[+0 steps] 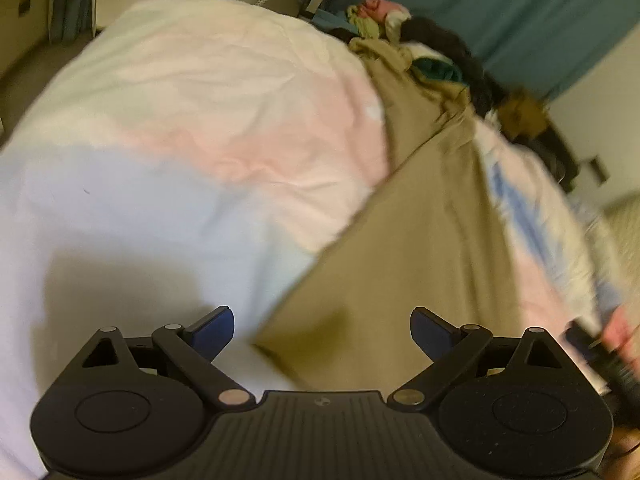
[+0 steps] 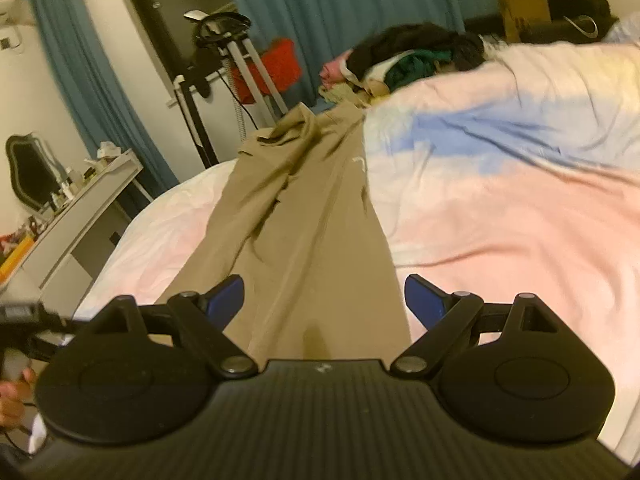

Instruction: Fold clothes

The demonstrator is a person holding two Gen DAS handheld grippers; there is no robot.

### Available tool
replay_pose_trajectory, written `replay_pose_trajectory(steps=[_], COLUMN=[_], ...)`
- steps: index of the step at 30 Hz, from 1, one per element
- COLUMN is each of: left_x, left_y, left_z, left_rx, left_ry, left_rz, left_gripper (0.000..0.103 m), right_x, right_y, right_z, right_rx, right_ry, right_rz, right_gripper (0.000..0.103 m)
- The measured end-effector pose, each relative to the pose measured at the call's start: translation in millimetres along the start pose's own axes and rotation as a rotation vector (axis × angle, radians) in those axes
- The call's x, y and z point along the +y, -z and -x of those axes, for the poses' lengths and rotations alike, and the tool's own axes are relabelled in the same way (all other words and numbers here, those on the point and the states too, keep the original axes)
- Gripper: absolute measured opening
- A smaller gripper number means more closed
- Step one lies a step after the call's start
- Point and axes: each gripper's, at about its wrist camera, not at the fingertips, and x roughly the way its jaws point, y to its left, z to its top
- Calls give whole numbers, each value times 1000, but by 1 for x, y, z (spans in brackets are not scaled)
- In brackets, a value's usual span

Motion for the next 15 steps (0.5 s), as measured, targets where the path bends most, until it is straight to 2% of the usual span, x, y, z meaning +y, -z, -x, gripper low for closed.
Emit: replay_pose_trajectory(steps=[2, 4, 7, 8, 9, 11, 15], left_x=[11, 19, 16, 11, 4, -10, -61], left_y=[2, 3, 3, 3, 4, 4, 13], left_z=[-8, -16, -23, -24, -24, -18, 12], left_rx=[14, 27, 12, 8, 7, -1, -70], left_ry=[-6, 33, 25, 13, 8, 5, -26], left_rz=[15, 42, -2, -34, -70, -144, -375], left_gripper=[91, 84, 65, 45, 22, 4, 3], right_x=[-4, -7, -8, -8, -8, -8, -8], right_y=[1, 0, 1, 1, 1, 1, 1], right_z=[-3, -6, -12, -13, -15, -17, -18], right_rx=[13, 24, 36, 39, 42, 44, 48], right_ry=[6, 10, 20, 24, 29, 36, 40], right_rz=[-21, -35, -44, -45, -46, -47, -48], right_gripper=[88, 88, 88, 88, 88, 88, 88])
